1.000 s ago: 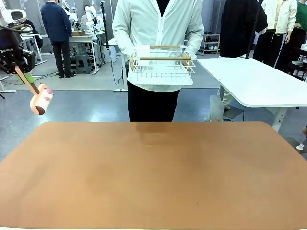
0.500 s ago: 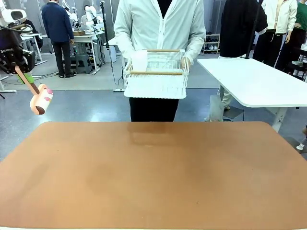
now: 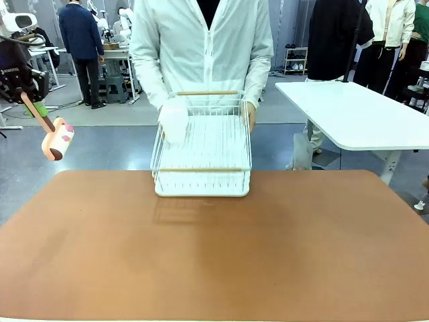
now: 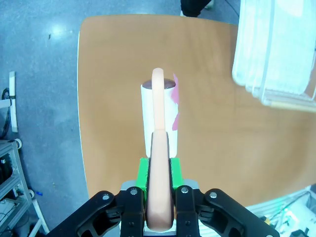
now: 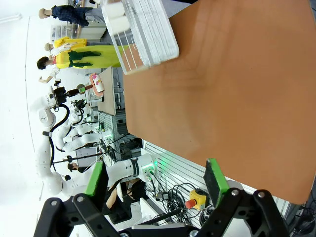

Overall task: Clean the table.
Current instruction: Place the Lint Roller down when the Dish drying rack is positioned in the middle of the table.

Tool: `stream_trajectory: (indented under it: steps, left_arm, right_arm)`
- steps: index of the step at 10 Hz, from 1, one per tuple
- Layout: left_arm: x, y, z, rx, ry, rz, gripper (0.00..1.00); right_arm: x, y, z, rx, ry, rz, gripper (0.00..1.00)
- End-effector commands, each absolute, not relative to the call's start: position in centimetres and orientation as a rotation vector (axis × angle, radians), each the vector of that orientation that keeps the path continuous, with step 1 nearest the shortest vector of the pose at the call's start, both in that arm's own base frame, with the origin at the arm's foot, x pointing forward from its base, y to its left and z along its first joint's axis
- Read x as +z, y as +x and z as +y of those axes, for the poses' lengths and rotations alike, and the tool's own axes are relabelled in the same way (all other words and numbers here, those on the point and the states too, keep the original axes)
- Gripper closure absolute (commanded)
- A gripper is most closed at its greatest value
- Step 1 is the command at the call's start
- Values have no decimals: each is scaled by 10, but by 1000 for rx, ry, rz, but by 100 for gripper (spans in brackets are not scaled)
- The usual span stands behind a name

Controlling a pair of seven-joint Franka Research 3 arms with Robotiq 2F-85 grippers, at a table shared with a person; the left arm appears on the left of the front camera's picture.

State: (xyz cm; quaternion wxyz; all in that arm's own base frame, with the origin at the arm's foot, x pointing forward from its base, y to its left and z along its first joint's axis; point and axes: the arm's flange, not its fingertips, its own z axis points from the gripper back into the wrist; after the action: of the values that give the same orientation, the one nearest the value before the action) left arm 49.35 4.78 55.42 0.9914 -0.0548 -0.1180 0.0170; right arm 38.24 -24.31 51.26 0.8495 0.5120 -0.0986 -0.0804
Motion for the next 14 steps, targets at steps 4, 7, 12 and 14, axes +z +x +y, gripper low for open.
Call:
stream_trajectory:
  steps: [4,7,12,14]
  left_arm:
    - [557,493,49,42,-93,-254,81]
    - [557,493,49,42,-93,-254,81]
    - [557,493,49,42,-93,-254,81]
    - [557,493,49,42,-93,-254,81]
  right_arm:
    - [516,382,-243,-162,1082,-217,0]
    - [516,382,-243,-162,1082,-217,0]
    - [516,382,-243,-162,1082,-217,0]
    - [516,382,-243,-162,1082,-217,0]
